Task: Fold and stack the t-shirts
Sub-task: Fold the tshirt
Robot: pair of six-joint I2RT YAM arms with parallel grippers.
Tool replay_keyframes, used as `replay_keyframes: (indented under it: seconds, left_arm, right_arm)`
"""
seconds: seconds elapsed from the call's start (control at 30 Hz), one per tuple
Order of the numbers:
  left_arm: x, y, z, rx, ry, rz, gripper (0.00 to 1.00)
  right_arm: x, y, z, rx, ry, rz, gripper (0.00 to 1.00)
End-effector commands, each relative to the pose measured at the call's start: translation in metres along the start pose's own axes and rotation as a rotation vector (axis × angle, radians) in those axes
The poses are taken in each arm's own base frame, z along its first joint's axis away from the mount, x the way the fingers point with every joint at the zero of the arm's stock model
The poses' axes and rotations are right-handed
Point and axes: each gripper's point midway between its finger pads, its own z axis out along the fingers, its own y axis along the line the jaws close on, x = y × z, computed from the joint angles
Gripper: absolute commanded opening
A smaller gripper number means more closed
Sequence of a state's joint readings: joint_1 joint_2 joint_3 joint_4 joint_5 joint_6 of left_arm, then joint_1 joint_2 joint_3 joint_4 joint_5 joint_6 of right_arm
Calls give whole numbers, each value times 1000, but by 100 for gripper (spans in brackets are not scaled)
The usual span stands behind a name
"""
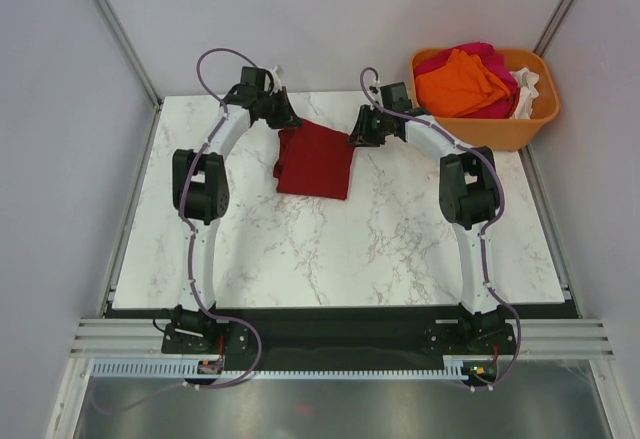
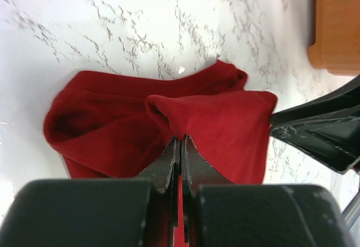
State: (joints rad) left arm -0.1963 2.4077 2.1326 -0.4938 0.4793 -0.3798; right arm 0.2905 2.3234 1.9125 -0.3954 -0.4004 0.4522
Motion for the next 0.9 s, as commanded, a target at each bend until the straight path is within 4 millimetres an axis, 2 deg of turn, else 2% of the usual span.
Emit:
replay_keyframes:
  seconds: [0.0, 0.07, 0.23, 0.27, 0.4, 0.53, 0.67, 0.77, 0.87]
  left_arm:
    - [-28, -13, -25, -14, -89, 50, 2]
    - [-30, -14, -28, -18, -98, 53, 2]
    - [-33, -1, -28, -66, -116, 48, 2]
    - [-31, 8, -28, -103, -120, 26, 2]
    - [-32, 28, -29, -158, -132, -11, 2]
    - [-21, 50, -14, -184, -103, -43, 2]
    - [-15, 59, -4, -183, -84, -56, 2]
    - [-8, 70, 0, -205, -70, -69, 2]
    - [0, 81, 2, -231, -57, -90, 2]
  right_arm:
    - [-26, 28, -13, -81, -71, -24, 37]
    - [-27, 29, -14, -89, -76, -26, 38]
    - [-24, 33, -13, -109, -66, -28, 38]
    - [-24, 34, -13, -119, -70, -33, 38]
    - [-23, 47, -15, -187, -67, -49, 38]
    - [-26, 59, -6, -258, -64, -36, 37]
    - [-21, 63, 20, -352, -36, 30, 34]
    - [-26, 68, 31, -419, -54, 53, 32]
    - [-16, 60, 57, -447, -26, 109, 31]
